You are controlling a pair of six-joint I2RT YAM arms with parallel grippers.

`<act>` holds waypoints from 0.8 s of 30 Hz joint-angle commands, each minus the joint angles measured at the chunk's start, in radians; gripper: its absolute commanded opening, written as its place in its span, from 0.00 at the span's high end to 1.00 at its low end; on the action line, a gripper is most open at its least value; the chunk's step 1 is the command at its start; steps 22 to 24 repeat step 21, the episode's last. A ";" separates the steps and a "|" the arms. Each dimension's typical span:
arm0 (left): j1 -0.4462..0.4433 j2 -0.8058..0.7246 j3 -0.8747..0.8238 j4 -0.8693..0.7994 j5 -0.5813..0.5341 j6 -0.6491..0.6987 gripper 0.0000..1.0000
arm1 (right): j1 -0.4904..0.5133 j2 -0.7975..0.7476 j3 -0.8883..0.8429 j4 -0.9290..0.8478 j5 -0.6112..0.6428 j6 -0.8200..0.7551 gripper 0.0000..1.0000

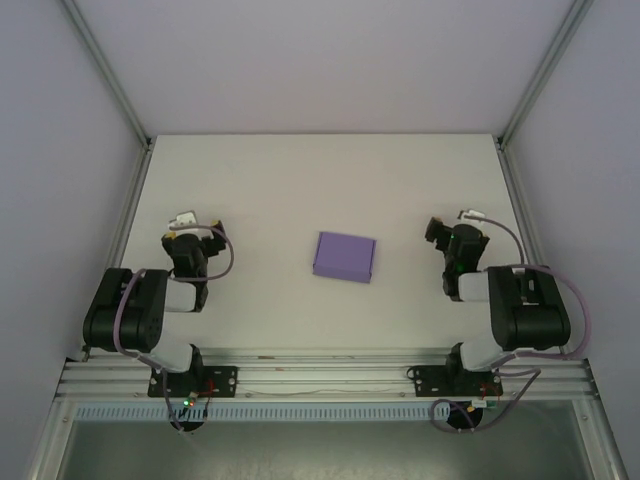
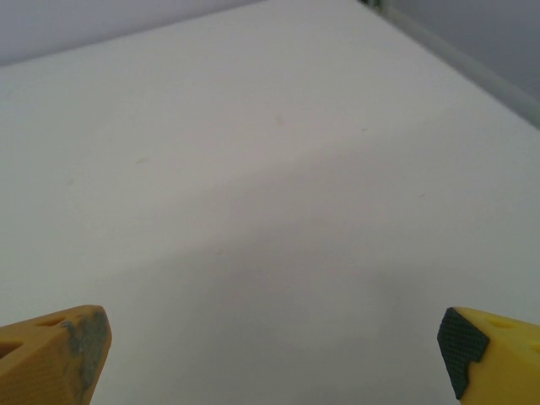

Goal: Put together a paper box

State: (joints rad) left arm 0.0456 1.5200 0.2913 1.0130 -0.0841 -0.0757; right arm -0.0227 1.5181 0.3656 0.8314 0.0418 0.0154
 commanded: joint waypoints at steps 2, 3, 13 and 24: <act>-0.008 0.000 0.010 0.041 0.021 0.035 0.00 | -0.012 -0.014 0.024 0.004 -0.042 0.028 0.00; -0.007 -0.008 0.017 0.012 0.021 0.031 0.00 | -0.011 -0.011 0.013 0.039 -0.046 0.025 0.00; -0.013 -0.010 0.025 -0.005 0.017 0.040 0.00 | -0.011 -0.021 0.028 -0.011 -0.058 0.020 0.00; -0.018 -0.010 0.030 -0.014 0.012 0.042 0.00 | -0.010 -0.021 0.028 -0.011 -0.058 0.021 0.00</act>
